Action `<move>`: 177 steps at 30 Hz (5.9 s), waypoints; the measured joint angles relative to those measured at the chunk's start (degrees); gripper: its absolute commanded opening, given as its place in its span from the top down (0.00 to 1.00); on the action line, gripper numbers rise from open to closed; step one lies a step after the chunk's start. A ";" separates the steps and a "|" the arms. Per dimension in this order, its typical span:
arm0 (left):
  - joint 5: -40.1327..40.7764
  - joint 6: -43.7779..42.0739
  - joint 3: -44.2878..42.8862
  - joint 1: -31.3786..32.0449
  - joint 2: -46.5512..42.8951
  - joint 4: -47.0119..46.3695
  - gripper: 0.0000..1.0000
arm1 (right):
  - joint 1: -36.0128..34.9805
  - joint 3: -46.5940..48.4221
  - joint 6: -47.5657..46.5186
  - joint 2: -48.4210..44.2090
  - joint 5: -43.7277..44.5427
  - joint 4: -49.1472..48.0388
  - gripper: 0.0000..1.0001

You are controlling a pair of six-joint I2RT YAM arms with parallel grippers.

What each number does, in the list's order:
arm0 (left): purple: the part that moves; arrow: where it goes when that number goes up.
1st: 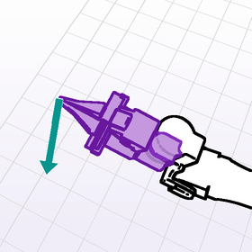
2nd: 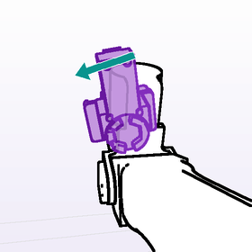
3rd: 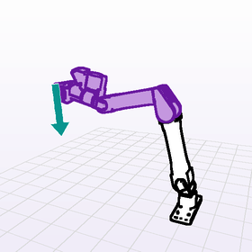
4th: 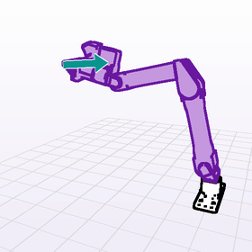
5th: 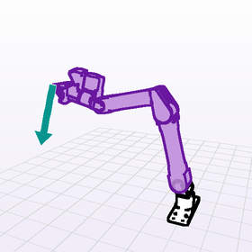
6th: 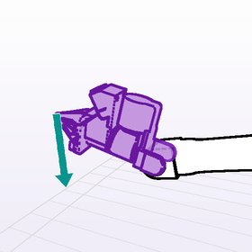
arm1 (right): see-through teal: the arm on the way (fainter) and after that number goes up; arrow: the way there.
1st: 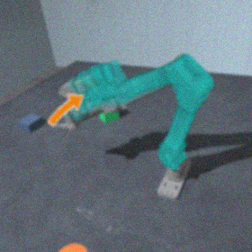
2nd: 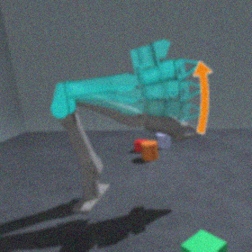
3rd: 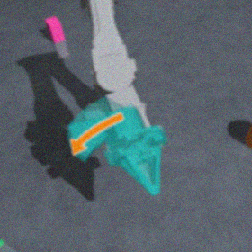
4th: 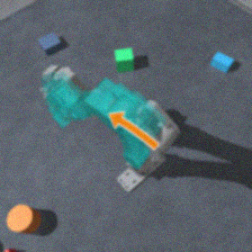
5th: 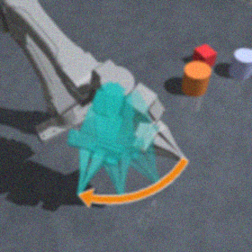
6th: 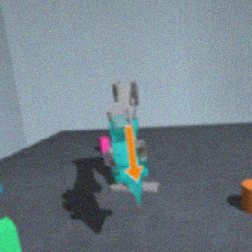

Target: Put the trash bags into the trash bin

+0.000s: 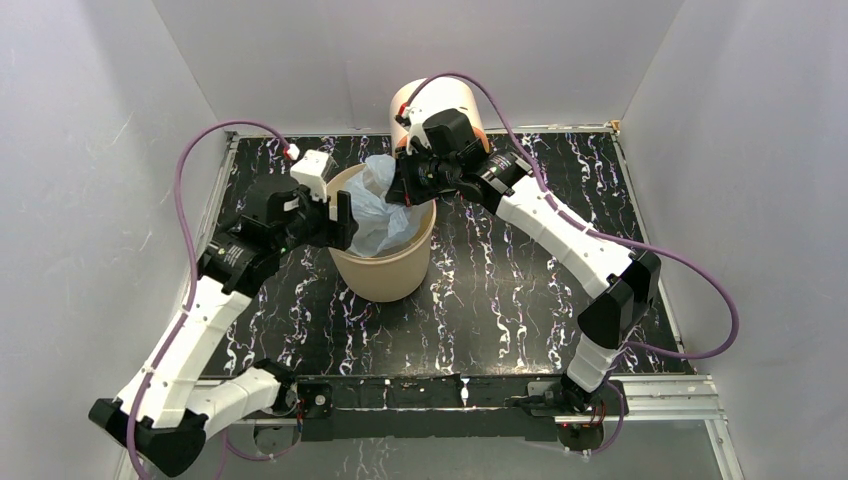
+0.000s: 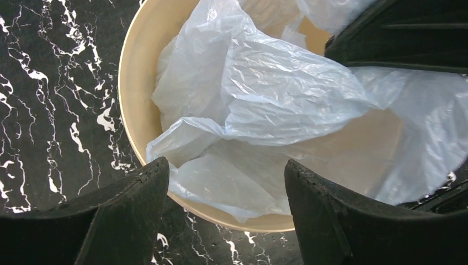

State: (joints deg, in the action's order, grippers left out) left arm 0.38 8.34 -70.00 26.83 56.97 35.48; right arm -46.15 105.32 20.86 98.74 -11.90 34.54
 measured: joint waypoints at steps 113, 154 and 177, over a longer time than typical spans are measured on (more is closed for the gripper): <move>-25.57 17.33 12.20 5.18 -4.85 -17.38 0.21 | 2.97 -23.32 -2.95 -18.32 12.00 -1.01 0.95; -30.62 -3.28 -3.45 15.41 13.40 -24.74 0.29 | 10.95 -40.63 25.16 -36.39 -6.38 -24.30 0.64; -28.61 -5.81 -1.55 15.41 12.28 -22.01 0.24 | 11.17 -41.48 30.03 -36.39 -9.73 -28.87 0.92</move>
State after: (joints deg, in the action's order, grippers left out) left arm -28.23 2.52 -71.55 42.24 69.25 13.47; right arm -34.98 63.83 50.89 62.35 -21.63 5.67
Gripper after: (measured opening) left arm 0.746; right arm 0.086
